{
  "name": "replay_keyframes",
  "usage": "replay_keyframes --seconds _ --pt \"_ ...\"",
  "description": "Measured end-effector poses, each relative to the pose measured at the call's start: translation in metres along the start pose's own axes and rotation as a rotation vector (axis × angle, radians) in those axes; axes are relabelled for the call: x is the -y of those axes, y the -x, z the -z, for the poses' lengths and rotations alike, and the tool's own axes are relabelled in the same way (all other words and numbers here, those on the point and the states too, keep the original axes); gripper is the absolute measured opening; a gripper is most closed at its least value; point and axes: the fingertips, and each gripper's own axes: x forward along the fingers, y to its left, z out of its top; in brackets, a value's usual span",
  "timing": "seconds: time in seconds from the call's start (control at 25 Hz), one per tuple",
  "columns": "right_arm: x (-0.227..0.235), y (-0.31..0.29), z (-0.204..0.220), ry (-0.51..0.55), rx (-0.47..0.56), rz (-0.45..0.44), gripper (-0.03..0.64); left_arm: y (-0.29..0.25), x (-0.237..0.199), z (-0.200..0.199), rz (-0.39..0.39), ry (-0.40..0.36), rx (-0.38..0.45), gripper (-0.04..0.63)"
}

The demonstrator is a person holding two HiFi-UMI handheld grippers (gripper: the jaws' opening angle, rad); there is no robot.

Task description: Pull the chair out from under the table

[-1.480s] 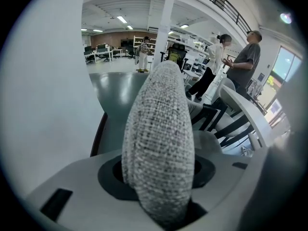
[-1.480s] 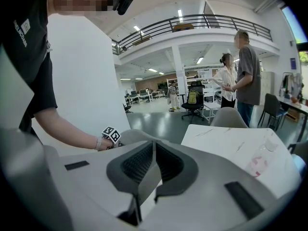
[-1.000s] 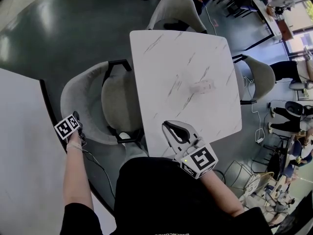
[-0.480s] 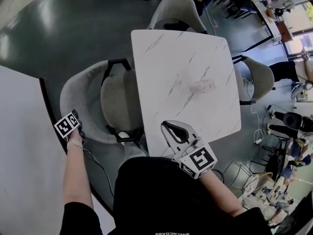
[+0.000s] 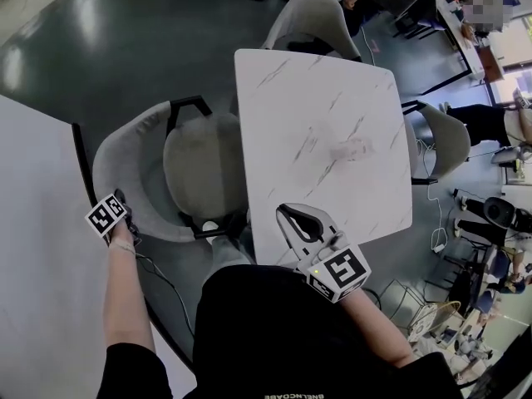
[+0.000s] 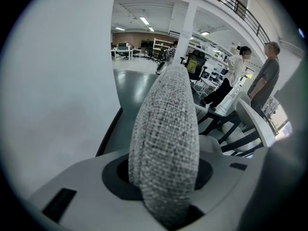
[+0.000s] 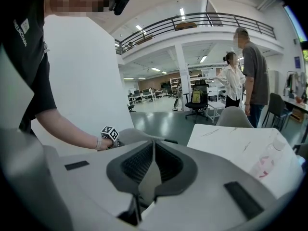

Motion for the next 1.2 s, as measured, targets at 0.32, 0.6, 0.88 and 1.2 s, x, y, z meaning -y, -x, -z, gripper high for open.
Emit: replay_keyframes --seconds 0.32,0.6,0.88,1.2 --pt "-0.008 -0.007 0.004 0.016 -0.011 -0.041 0.014 0.009 -0.039 0.011 -0.053 0.103 0.019 0.155" --pt "-0.021 -0.016 0.002 0.023 -0.023 -0.080 0.014 0.026 -0.082 0.020 -0.102 0.190 0.035 0.155" --pt "-0.033 -0.026 0.006 0.038 -0.038 -0.131 0.014 0.043 -0.119 0.041 -0.149 0.276 0.053 0.155" --pt "-0.055 -0.036 0.004 0.060 -0.056 -0.197 0.014 0.072 -0.167 0.070 -0.207 0.373 0.070 0.156"
